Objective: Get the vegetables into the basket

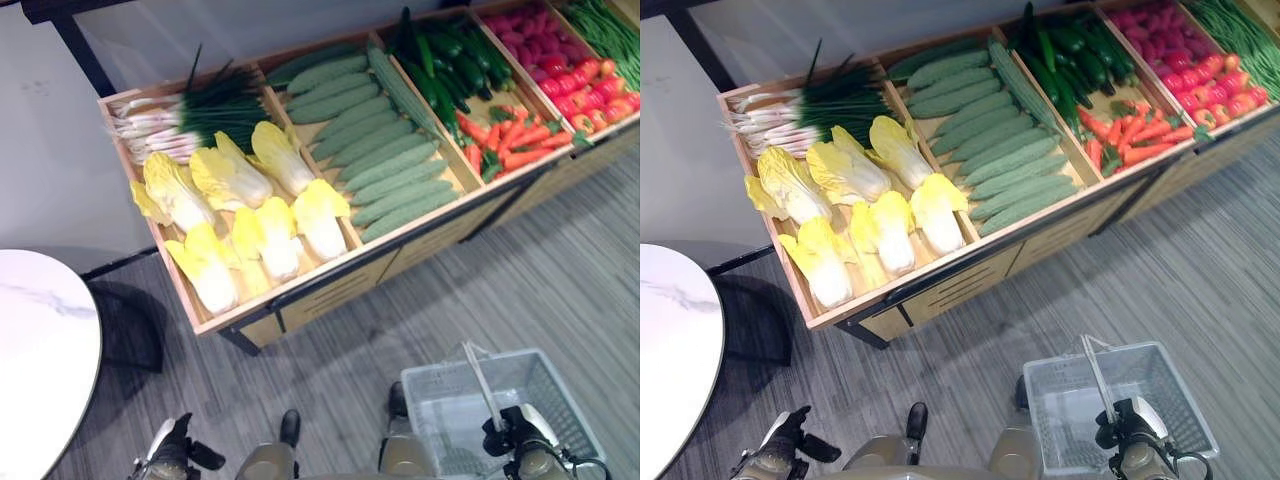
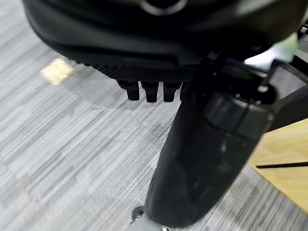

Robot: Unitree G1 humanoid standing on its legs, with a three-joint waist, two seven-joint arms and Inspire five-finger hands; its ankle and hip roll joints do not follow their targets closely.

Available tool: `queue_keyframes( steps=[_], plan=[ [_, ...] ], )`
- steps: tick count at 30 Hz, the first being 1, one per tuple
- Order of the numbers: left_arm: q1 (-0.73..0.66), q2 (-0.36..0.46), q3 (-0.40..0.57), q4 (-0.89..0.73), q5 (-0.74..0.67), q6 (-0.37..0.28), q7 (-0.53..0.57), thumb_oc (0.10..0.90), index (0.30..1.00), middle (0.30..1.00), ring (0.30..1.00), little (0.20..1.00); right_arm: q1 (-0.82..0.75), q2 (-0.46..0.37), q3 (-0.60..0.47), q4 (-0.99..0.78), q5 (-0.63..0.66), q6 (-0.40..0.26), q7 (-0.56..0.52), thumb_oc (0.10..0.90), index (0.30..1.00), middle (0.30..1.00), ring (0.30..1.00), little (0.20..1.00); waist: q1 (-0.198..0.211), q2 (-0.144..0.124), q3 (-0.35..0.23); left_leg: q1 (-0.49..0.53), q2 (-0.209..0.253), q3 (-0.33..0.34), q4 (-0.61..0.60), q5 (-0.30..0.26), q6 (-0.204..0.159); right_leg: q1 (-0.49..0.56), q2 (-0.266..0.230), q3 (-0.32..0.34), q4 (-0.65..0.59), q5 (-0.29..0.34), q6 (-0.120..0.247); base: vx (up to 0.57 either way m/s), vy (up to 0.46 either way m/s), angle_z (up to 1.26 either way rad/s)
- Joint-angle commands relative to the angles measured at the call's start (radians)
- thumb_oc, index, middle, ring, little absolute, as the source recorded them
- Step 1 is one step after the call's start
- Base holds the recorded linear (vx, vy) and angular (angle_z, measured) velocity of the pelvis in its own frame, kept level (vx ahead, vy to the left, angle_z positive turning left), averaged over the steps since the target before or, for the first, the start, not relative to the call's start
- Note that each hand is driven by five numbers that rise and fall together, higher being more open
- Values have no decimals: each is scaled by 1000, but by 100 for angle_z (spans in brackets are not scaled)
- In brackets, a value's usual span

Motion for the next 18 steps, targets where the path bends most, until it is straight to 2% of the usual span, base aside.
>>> queue_keyframes(
  steps=[1,4,6,7,8,9,10,12,13,16,18],
  plan=[
    [-35,6,24,-11,-36,-17,6,900,1000,1000,1000,1000,-56,-123,-61,-19,48,-12,-36,400,300,300,300,300,-2,9,0,-38,157,22,32,7,-63,-57,24,7,110,-45,63,162,-344,25],
    [-38,-15,22,-21,-50,-16,13,900,1000,1000,1000,1000,-65,-129,-66,19,74,-11,-44,400,300,300,300,300,4,22,-5,-58,199,3,13,55,-87,-52,60,-31,118,-80,39,93,-229,14],
    [-50,-39,16,-32,-69,-14,24,900,1000,1000,1000,1000,-62,-135,-81,36,98,-13,-51,400,300,300,300,300,-2,30,-6,-80,216,26,12,92,-96,-34,63,-74,105,-88,32,94,-195,25],
    [-50,-40,16,-32,-69,-14,24,900,1000,1000,1000,1000,-62,-136,-81,37,98,-13,-51,400,300,300,300,300,-3,31,-5,-80,216,24,11,92,-97,-32,63,-76,105,-88,32,39,-97,60],
    [-56,-50,12,-39,-77,-12,28,900,1000,1000,1000,1000,-55,-134,-86,26,107,-14,-55,400,300,300,300,300,-11,33,-4,-97,226,73,16,120,-92,-21,56,-97,96,-87,30,-3,-112,90],
    [-67,-71,0,-57,-77,-9,36,900,1000,1000,1000,1000,-44,-132,-101,29,131,-13,-58,400,300,300,300,300,-30,36,4,-115,230,235,53,119,-82,5,46,-144,82,-89,25,-6,-110,87],
    [-68,-70,0,-57,-77,-9,36,900,1000,1000,1000,1000,-44,-131,-101,29,131,-13,-58,400,300,300,300,300,-31,35,2,-118,228,234,53,121,-81,2,45,-144,82,-88,25,-22,-83,82],
    [-67,-85,1,-64,-76,-4,43,900,1000,1000,1000,1000,-30,-122,-107,37,141,-12,-60,400,300,300,300,300,-40,38,-4,-118,223,343,92,104,-76,18,36,-185,71,-88,21,7,-38,69],
    [-58,-101,12,-65,-72,-3,56,900,1000,1000,1000,1000,-7,-97,-100,36,136,-12,-58,400,300,300,300,300,-39,47,-16,-117,218,384,81,107,-77,34,38,-211,65,-89,22,62,-8,60],
    [-26,-112,43,-49,-81,-1,67,900,1000,1000,1000,1000,3,-74,-109,36,151,-15,-54,400,300,300,300,300,-31,49,-31,-84,200,365,37,93,-70,51,30,-218,65,-80,32,84,55,44],
    [-16,-118,74,-34,-102,0,79,900,1000,1000,1000,1000,15,-53,-113,45,150,-15,-54,400,300,300,300,300,-23,52,-43,-67,190,362,-12,108,-68,63,10,-236,63,-70,44,39,110,11]
  ],
)
